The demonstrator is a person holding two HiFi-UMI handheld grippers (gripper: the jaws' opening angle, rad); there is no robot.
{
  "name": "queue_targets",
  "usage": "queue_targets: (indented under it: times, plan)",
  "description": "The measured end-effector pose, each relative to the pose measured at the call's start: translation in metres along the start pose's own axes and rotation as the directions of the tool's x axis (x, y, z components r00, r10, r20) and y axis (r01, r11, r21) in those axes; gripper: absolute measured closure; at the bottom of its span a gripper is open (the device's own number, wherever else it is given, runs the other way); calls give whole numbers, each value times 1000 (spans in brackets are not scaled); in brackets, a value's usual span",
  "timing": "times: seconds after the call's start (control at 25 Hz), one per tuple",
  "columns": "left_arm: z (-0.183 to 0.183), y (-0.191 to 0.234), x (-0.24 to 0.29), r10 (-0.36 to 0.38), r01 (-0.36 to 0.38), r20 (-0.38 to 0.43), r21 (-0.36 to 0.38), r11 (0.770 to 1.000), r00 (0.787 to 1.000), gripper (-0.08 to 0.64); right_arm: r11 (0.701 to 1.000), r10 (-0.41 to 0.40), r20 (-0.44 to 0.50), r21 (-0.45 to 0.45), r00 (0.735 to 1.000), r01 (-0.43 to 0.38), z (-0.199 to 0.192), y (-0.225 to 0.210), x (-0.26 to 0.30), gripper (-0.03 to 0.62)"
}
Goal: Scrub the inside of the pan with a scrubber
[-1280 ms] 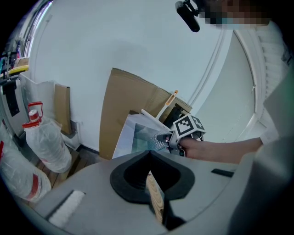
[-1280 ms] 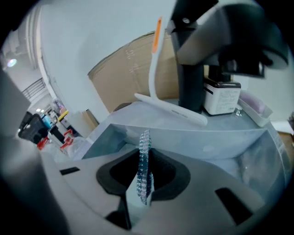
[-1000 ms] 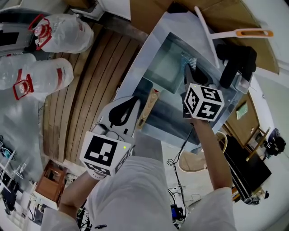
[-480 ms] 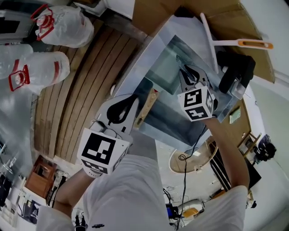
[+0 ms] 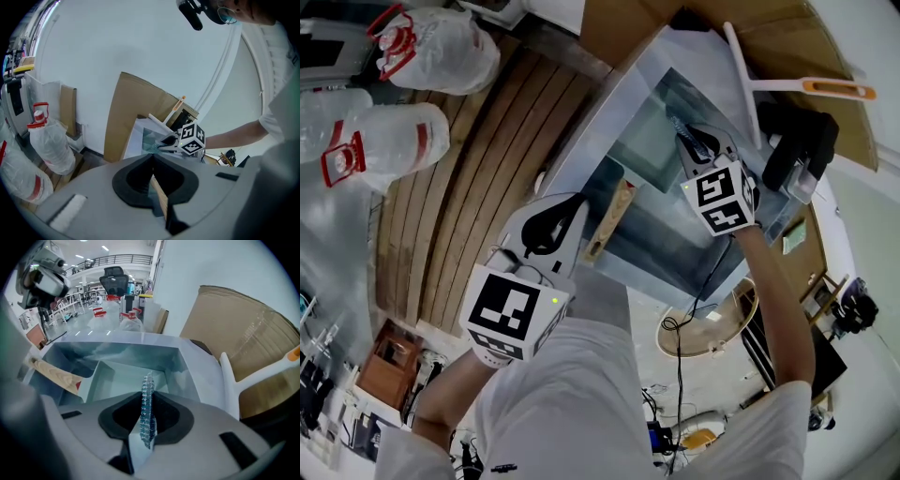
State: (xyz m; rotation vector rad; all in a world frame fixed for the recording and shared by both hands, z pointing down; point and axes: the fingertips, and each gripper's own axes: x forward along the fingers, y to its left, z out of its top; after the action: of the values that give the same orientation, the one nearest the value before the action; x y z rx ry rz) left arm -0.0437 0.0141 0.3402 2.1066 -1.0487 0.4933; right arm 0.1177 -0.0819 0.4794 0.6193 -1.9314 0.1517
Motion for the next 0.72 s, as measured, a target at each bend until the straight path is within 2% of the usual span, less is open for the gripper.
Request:
queue_targets:
  times: [0.16,0.28,0.48,0.72]
  plan:
    - [3,-4,1,-6,6,-1,8,1000,1000,555,998,32,-42,53,999,-30,-9,4,6,531]
    - [4,-4,-1,-5,5,0,13,1000,1000,554,988,79,-52,137,996,-71,-13,12,10,531]
    - [4,-4,-7,0,0,1,18,1000,1000,554,949,153,-31,284,988,-138,-12,27,0,531]
    - [9,-9,-13,-6,6,9,27,1000,1000,555,899,265,-17,365,964,-241,-6,60,-15,531]
